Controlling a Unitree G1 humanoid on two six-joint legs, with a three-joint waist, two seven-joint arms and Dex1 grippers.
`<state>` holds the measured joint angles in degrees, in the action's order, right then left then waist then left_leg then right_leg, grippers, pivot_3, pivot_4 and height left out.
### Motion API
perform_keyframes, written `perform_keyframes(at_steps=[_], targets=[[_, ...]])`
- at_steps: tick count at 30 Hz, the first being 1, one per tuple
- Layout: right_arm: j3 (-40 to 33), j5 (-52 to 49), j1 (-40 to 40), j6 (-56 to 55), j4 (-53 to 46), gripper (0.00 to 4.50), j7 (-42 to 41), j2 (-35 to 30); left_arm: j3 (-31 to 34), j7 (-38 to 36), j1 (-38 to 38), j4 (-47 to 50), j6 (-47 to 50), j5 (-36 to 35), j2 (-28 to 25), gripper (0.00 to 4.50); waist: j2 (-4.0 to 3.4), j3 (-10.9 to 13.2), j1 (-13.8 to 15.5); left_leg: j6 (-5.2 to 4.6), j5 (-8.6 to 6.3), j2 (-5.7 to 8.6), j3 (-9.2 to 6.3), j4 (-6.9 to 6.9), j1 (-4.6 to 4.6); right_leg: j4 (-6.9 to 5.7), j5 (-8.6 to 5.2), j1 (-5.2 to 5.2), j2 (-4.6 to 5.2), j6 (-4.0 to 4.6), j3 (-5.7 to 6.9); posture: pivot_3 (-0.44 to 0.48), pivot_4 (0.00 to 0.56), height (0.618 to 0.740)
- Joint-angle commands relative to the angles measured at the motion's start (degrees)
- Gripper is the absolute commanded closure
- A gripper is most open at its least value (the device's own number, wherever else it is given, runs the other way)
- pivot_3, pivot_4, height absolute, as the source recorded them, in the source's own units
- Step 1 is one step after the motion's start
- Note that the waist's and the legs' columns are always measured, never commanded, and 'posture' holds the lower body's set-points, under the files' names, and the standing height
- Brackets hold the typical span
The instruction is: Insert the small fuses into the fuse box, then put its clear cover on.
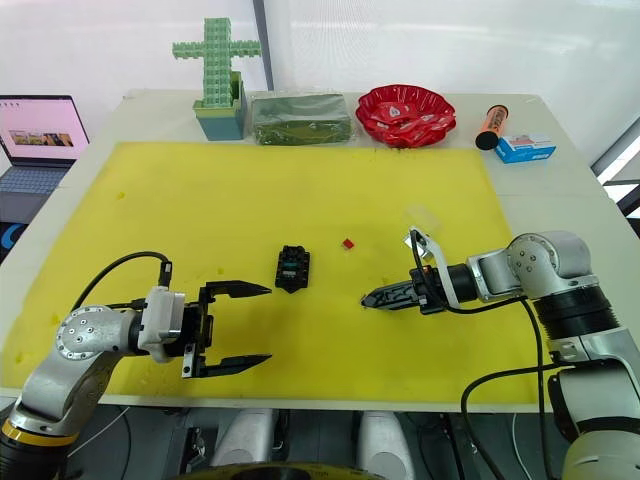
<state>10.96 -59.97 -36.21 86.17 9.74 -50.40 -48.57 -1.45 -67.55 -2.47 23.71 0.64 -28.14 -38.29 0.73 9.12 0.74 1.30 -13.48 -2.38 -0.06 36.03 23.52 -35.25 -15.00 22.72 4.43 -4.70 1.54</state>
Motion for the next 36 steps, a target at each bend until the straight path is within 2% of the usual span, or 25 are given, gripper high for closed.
perform_keyframes(at_steps=[1, 17, 28, 31, 34, 36], targets=[[-0.6, 2.4, -0.3, -0.6, 0.1, 1.28, -2.0, 0.4, 0.4, -0.1, 0.2, 1.9, -0.5, -0.9, -0.3, 0.00, 0.00, 0.0, 0.0, 0.00, 0.00, 0.00, 0.00, 0.00, 0.00, 0.00, 0.00, 0.00, 0.00, 0.00, 0.00, 0.000, 0.150, 0.740], [2.9, 10.7, -2.4, -2.8, 2.0, 1.28, -11.5, 1.0, 0.5, -0.3, 0.2, 2.0, -0.2, -1.0, -0.7, 0.00, 0.00, 0.0, 0.0, 0.00, 0.00, 0.00, 0.00, 0.02, -0.01, -0.02, 0.00, -0.01, 0.00, -0.01, 0.00, 0.000, 0.150, 0.740], [2.8, 13.2, -3.2, -2.5, 3.3, 1.28, -12.8, 4.2, 0.5, 0.0, 0.3, 2.0, -0.3, -0.9, -0.5, 0.00, 0.00, 0.0, -0.2, 0.00, 0.00, 0.00, -0.01, 0.01, -0.03, -0.06, 0.00, 0.00, -0.02, -0.01, 0.01, 0.000, 0.150, 0.740], [3.3, 14.2, -2.6, -3.1, 3.0, 1.77, -13.1, 4.3, 0.4, 0.0, 0.2, 2.1, -0.2, -0.9, -0.5, 0.00, 0.00, 0.0, -0.1, 0.00, 0.00, -0.01, -0.01, 0.00, -0.04, -0.07, 0.00, 0.00, -0.02, -0.01, 0.00, 0.000, 0.150, 0.740], [3.3, 15.1, -2.1, -3.4, 3.0, 2.78, -13.1, 4.5, 0.4, 0.0, 0.1, 2.1, -0.4, -0.7, -0.5, 0.00, 0.00, 0.0, -0.1, 0.00, 0.00, -0.01, 0.00, 0.00, -0.04, -0.08, 0.00, 0.00, -0.02, -0.01, 0.00, 0.000, 0.150, 0.740], [3.3, 16.2, -2.0, -4.3, 3.5, 2.78, -12.8, 4.9, 0.3, 0.1, 0.2, 2.0, -0.5, -0.6, -0.4, 0.00, 0.00, 0.0, -0.1, 0.00, 0.00, 0.00, 0.00, 0.00, -0.04, -0.08, 0.00, 0.00, -0.02, -0.01, 0.00, 0.000, 0.150, 0.740]])
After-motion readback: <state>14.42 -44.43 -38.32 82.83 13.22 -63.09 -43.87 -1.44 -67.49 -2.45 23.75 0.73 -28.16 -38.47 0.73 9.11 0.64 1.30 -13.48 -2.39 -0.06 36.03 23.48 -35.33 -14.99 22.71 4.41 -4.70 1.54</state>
